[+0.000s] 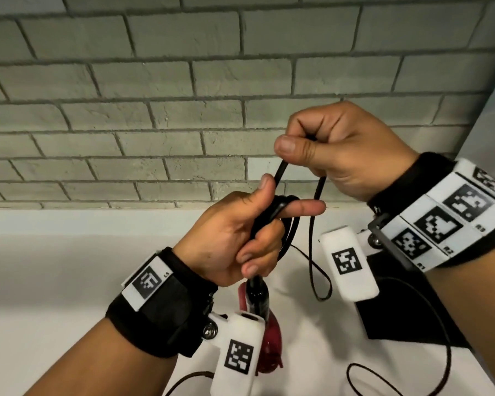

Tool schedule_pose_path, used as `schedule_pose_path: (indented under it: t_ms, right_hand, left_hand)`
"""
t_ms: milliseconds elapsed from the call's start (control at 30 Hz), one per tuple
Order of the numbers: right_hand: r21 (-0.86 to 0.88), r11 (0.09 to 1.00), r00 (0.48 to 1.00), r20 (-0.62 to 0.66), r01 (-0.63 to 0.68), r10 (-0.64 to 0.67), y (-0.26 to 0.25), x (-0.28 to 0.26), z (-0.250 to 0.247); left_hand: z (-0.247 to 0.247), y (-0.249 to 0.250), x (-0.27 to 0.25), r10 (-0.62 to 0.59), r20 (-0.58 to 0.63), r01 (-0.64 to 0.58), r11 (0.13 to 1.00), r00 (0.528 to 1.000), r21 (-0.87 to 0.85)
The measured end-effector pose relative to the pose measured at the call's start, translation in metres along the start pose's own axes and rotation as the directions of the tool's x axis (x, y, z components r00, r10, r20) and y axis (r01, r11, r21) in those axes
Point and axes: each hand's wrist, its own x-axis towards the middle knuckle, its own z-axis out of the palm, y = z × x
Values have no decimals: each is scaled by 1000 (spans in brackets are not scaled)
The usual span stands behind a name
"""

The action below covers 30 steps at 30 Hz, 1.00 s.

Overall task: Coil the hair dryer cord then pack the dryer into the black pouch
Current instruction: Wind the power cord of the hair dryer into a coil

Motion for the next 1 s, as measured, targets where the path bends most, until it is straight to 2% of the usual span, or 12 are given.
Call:
schedule_pose_path:
  t_ms: [67,167,233,367,467,533,600,700,800,867,933,1000]
  right_hand:
    - [73,997,998,-61,-25,30,8,-5,9]
    - [323,937,977,-112,-135,179,21,-15,29]
    - [307,934,964,-128,-184,232,39,-23,42]
    - [113,970,972,-72,-215,223,69,-42,76]
    - [-244,952,981,-103,-187,166,73,-54,87]
    - [-465,868,984,-66,-176,164,66,-59,90]
    - [-616,776,984,4,-138,178,56,-64,97]
    - [-775,629,983,70,-53,169,40,-64,99]
    - [-871,482,995,100,96,-17,14,-59,83]
    - [-849,504,987,153,159,-53,-2,-48,64]
    - [-736,667,989,150,116,-7,-12,-35,42]
    - [-448,894,997,77,14,23,-10,-18,23]
  left_hand:
    - [-2,-1,-1,5,33,-3,998,999,-63]
    - [-8,-3,-3,53,88,-36,982,995,-184]
    - [-12,-2,-3,101,113,-71,968,988,-242]
    - [-16,6,-1,185,-13,-181,943,983,-278]
    - [-18,9,2,224,-210,-264,946,952,-189]
    - [-21,11,5,221,-359,-271,958,907,-95]
    - [-22,10,9,222,-504,-258,966,835,-3]
    - [-23,4,15,260,-608,-191,965,750,178]
    - [-17,-7,14,280,-531,-108,937,800,331]
    - [-16,-11,11,251,-467,-38,907,848,419]
    - [-9,-7,5,206,-408,11,883,889,469]
    - [-2,2,1,200,-318,-24,877,927,481]
